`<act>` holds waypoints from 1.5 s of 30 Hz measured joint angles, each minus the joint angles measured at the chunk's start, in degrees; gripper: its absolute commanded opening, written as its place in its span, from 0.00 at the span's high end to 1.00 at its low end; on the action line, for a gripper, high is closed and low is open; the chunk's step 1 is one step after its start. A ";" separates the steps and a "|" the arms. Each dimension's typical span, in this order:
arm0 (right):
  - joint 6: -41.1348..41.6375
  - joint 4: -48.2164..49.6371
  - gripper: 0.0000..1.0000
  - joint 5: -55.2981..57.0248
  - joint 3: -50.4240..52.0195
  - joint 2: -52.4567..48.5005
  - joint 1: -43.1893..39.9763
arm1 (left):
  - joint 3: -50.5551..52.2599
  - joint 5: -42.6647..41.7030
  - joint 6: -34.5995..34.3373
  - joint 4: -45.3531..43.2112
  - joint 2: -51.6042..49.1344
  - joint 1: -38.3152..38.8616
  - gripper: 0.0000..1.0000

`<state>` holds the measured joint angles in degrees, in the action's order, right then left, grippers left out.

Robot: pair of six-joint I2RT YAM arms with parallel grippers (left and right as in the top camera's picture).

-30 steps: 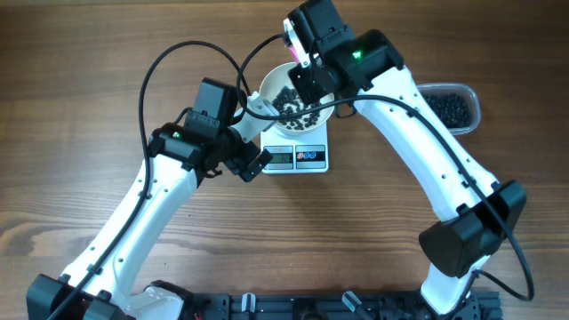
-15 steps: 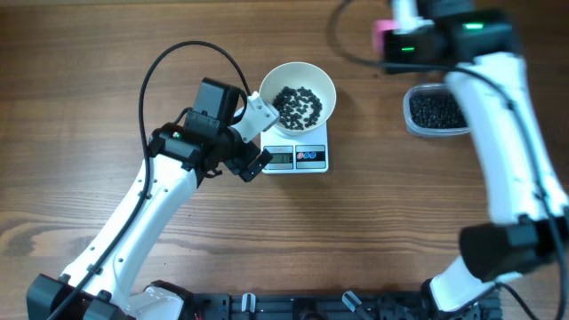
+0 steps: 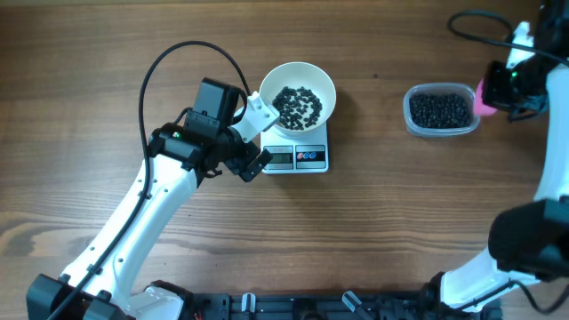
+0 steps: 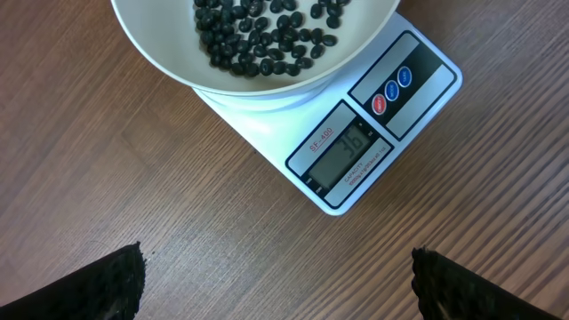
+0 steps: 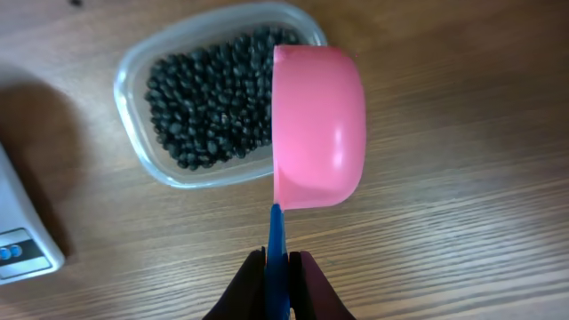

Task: Scoop item into bowl and weigh 150g on scale
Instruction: 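Return the pink scoop right to the bean tub and dip it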

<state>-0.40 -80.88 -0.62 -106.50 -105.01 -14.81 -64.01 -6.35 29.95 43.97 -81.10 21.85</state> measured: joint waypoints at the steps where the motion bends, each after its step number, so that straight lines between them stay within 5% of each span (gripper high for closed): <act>1: -0.13 0.52 0.96 0.00 0.31 -1.01 0.04 | 0.00 0.00 0.00 0.00 0.00 0.00 0.00; 29: -6.99 0.22 0.96 -12.11 0.42 -14.03 5.31 | 0.00 0.00 0.00 0.00 0.00 0.00 0.00; 45: -13.57 -3.56 0.96 -27.08 0.42 -14.03 -8.39 | 0.00 0.00 0.00 0.00 0.00 0.00 0.00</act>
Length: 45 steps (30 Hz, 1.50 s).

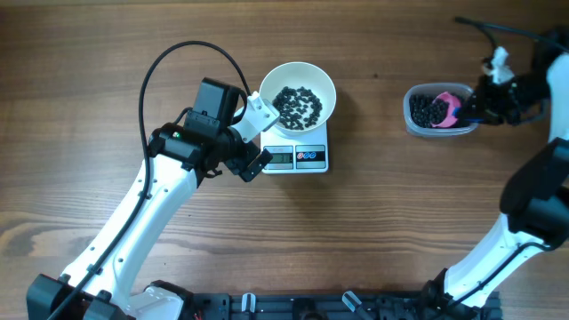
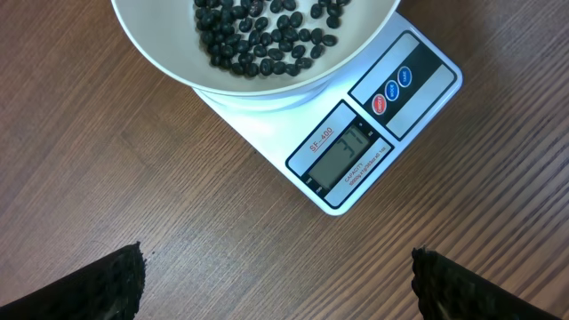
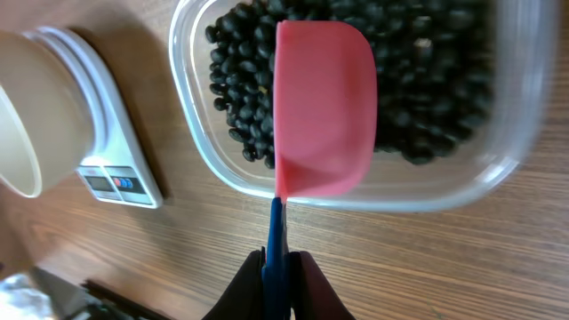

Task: Scoop item into bowl and weigh 150g on scale
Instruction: 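Return the pink scoop right to the bean tub and dip it, then lift the scoop, carry it to the bowl and pour beans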

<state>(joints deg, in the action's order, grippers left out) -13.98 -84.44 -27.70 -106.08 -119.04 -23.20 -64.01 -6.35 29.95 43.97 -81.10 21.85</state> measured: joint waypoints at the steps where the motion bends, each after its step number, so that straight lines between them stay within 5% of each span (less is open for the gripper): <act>1: -0.35 -0.28 0.96 -0.81 0.00 0.00 -2.08 | 0.00 0.00 0.00 0.00 0.00 0.00 0.00; 9: -6.75 -2.64 0.96 -12.26 0.00 0.00 -10.82 | 0.00 0.00 0.00 0.00 0.00 0.00 0.00; 17: -11.91 -5.79 0.96 -22.49 0.00 -0.02 -8.92 | 0.00 0.00 0.00 0.00 0.00 0.00 0.00; 34: -2.69 5.55 0.96 -30.21 -1.22 -0.02 19.47 | 0.00 0.00 0.00 0.00 0.00 0.00 0.00; 45: 9.53 11.65 0.96 -3.61 -12.24 -0.39 38.23 | 0.00 0.00 0.00 0.00 0.00 0.00 0.00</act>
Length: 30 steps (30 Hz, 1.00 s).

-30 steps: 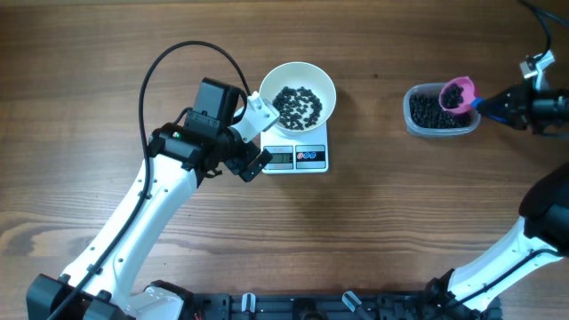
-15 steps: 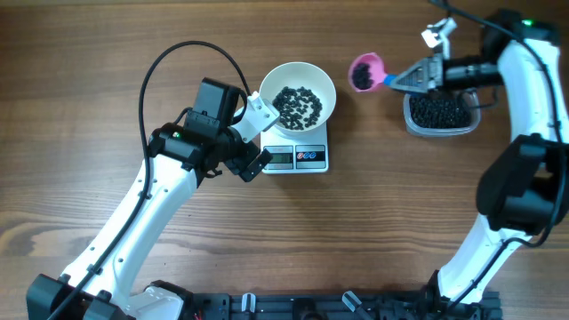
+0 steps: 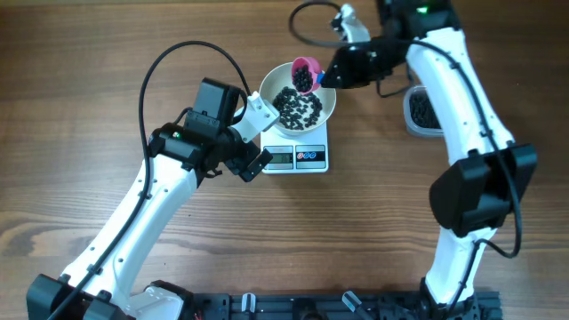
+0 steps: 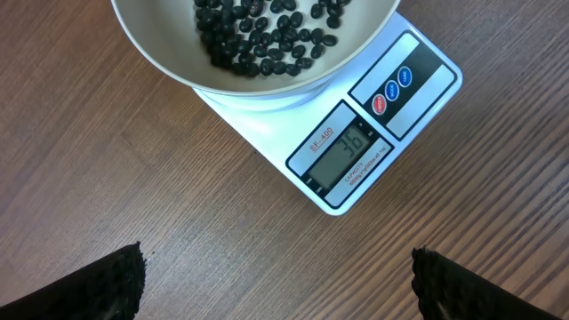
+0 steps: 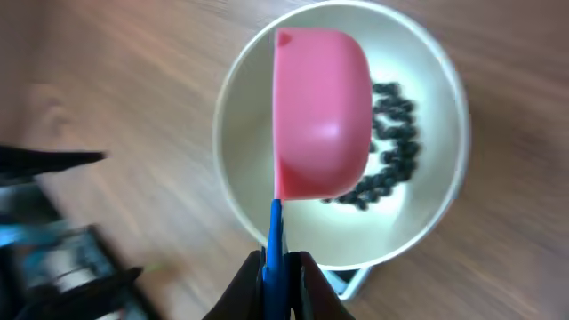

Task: Scoop item into bowl and weigh 150g on scale
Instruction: 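Lift the scoop, carry it to the bowl and pour beans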

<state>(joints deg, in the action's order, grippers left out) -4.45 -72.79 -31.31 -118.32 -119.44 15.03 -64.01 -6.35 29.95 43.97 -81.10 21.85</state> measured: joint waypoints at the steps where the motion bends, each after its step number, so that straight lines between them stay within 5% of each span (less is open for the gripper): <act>1: 0.37 0.04 0.96 4.04 -1.09 -0.02 1.29 | 0.00 0.00 0.00 0.00 0.00 0.00 0.00; 11: 0.48 -0.44 0.96 30.53 -3.23 -0.04 12.22 | 0.00 0.00 0.00 0.00 0.00 0.00 0.00; 30: -0.33 -0.68 0.96 35.60 -3.23 -0.02 14.69 | 0.00 0.00 0.00 0.00 0.00 0.00 0.00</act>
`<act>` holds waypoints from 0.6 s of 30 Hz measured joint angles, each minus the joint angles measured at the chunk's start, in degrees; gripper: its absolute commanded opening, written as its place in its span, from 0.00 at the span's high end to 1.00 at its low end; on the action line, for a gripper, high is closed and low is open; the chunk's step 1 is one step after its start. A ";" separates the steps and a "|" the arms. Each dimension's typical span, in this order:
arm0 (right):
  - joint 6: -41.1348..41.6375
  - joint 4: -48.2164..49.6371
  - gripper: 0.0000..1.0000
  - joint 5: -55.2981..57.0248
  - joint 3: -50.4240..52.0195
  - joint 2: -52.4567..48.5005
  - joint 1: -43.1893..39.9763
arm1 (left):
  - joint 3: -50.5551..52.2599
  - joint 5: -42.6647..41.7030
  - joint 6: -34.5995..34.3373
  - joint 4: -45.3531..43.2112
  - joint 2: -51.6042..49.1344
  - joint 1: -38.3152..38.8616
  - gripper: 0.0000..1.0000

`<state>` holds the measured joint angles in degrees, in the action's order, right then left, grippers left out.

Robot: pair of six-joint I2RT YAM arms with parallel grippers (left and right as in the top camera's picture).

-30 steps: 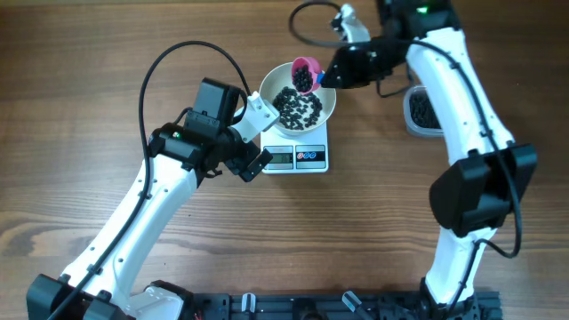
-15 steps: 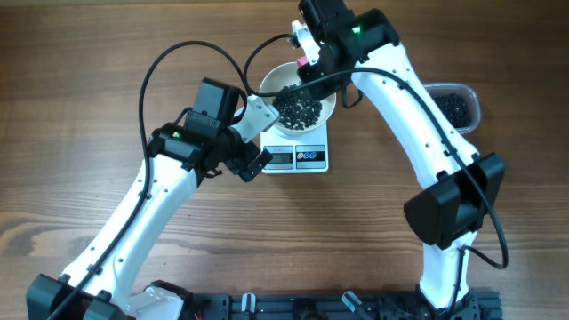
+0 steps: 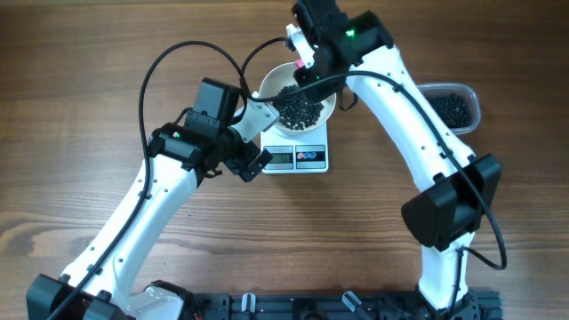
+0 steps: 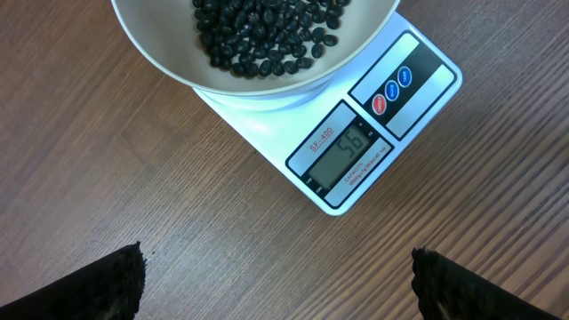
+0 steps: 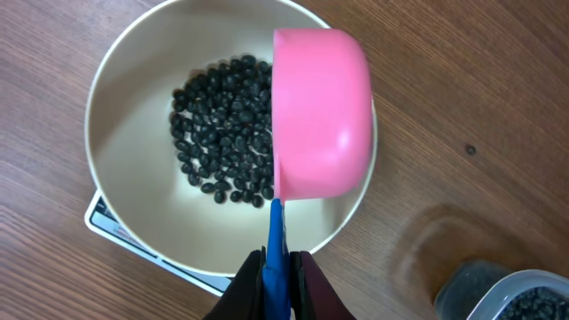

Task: Scoop item into bowl and weigh 150g on scale
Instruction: 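Lift the scoop, carry it to the bowl and pour beans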

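A cream bowl [image 3: 318,82] holding a pile of black beans [image 5: 222,124] stands on the white digital scale [image 3: 298,158], whose display [image 4: 348,151] reads 56. My right gripper [image 5: 279,267] is shut on the blue handle of a pink scoop [image 5: 320,124], turned bottom-up over the bowl's right side. In the overhead view the scoop [image 3: 304,55] shows at the bowl's far rim. My left gripper [image 4: 276,276] stands open over bare wood just in front of the scale, holding nothing.
A clear plastic tub of black beans [image 3: 453,107] sits on the wooden table [image 3: 89,71] to the right of the scale. Black cables loop over the table behind the left arm.
The pink scoop, then held over the bowl with beans in it, is now turned over and more beans lie in the bowl. The scale reading rose from 36 to 56.
First my right gripper held the scoop beside the bean tub while the scale read about 36. Then the scoop was down in the tub's beans. A second ago it was over the bowl, loaded. Now it is tipped over and the scale shows 56. The left arm stayed put.
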<state>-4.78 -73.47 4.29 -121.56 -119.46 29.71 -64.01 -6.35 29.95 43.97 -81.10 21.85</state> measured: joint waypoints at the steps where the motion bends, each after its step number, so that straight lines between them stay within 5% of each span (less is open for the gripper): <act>1: 0.02 0.00 0.96 0.28 0.00 -0.02 0.15 | 0.00 0.00 0.00 0.00 0.00 -0.02 0.00; 18: 0.81 0.90 0.96 -3.23 0.00 0.00 -2.03 | 0.00 0.00 0.00 0.00 0.00 -0.11 0.00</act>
<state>-3.97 -72.58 1.06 -121.56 -119.46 27.68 -64.01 -6.35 29.95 43.97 -81.10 21.74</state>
